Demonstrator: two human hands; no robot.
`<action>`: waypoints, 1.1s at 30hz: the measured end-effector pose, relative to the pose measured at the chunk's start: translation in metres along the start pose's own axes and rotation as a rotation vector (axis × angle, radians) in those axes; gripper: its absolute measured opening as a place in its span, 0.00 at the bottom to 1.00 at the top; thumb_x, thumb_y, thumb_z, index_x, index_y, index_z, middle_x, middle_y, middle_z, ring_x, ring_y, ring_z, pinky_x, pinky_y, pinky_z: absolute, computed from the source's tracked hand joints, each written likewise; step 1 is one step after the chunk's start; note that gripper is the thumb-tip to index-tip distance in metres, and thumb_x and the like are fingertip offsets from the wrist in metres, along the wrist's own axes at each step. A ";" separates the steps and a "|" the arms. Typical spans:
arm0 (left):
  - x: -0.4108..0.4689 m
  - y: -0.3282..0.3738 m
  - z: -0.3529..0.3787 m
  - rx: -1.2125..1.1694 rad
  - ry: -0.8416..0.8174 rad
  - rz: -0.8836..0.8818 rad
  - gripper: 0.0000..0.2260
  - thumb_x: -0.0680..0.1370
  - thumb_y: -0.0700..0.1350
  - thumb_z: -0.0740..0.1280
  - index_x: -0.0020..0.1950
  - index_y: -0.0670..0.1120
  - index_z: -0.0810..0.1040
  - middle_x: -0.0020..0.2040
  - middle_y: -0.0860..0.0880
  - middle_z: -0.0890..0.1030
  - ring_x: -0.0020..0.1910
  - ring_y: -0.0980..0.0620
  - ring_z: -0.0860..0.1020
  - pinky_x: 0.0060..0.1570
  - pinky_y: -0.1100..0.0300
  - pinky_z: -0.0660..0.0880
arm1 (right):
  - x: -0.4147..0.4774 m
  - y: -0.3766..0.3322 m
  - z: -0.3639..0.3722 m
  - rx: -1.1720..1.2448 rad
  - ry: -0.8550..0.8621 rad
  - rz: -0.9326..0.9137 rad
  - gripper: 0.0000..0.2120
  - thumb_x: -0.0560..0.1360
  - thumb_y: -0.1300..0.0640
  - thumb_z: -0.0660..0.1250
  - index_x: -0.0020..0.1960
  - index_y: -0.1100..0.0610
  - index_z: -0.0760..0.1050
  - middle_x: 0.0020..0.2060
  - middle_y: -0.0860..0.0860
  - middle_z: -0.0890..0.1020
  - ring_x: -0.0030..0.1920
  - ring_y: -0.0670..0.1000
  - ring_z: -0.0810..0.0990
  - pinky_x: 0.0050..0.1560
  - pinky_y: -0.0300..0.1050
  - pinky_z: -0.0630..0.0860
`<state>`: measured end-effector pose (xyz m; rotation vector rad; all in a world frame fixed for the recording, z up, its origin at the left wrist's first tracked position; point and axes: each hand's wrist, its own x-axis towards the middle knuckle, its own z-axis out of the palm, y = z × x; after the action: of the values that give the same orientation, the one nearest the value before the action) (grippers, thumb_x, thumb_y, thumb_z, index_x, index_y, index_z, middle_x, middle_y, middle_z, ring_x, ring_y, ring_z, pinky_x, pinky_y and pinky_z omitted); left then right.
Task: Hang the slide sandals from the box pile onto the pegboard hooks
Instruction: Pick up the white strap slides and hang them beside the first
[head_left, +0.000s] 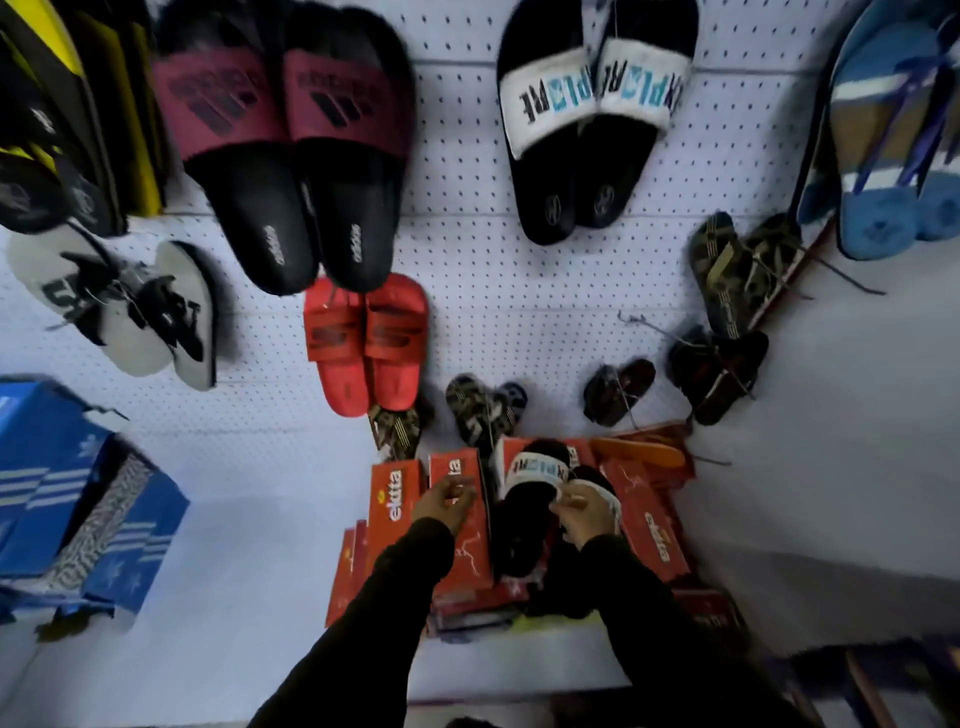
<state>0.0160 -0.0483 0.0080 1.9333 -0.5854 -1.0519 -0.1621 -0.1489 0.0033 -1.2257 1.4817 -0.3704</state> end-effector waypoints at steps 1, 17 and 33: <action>0.000 -0.006 0.010 0.016 -0.008 -0.018 0.14 0.78 0.40 0.66 0.63 0.39 0.77 0.58 0.34 0.81 0.52 0.39 0.81 0.54 0.46 0.77 | 0.003 0.015 -0.009 -0.029 0.011 0.049 0.20 0.76 0.63 0.69 0.67 0.60 0.76 0.64 0.60 0.80 0.61 0.60 0.79 0.65 0.52 0.75; 0.029 -0.050 0.099 0.236 -0.029 -0.324 0.21 0.76 0.45 0.69 0.66 0.39 0.75 0.63 0.37 0.80 0.63 0.38 0.78 0.66 0.49 0.73 | 0.038 0.097 -0.027 0.071 -0.030 0.430 0.29 0.75 0.66 0.68 0.75 0.62 0.65 0.70 0.62 0.74 0.67 0.66 0.75 0.65 0.60 0.75; -0.013 -0.001 0.063 -0.294 0.115 -0.117 0.23 0.74 0.41 0.72 0.67 0.38 0.74 0.65 0.40 0.79 0.60 0.41 0.80 0.57 0.52 0.80 | 0.006 0.018 -0.057 0.446 0.034 0.142 0.24 0.76 0.72 0.62 0.70 0.60 0.73 0.61 0.60 0.80 0.58 0.60 0.79 0.62 0.63 0.75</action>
<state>-0.0442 -0.0668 -0.0055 1.7693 -0.2405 -1.0281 -0.2189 -0.1681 0.0047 -0.7593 1.4090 -0.5911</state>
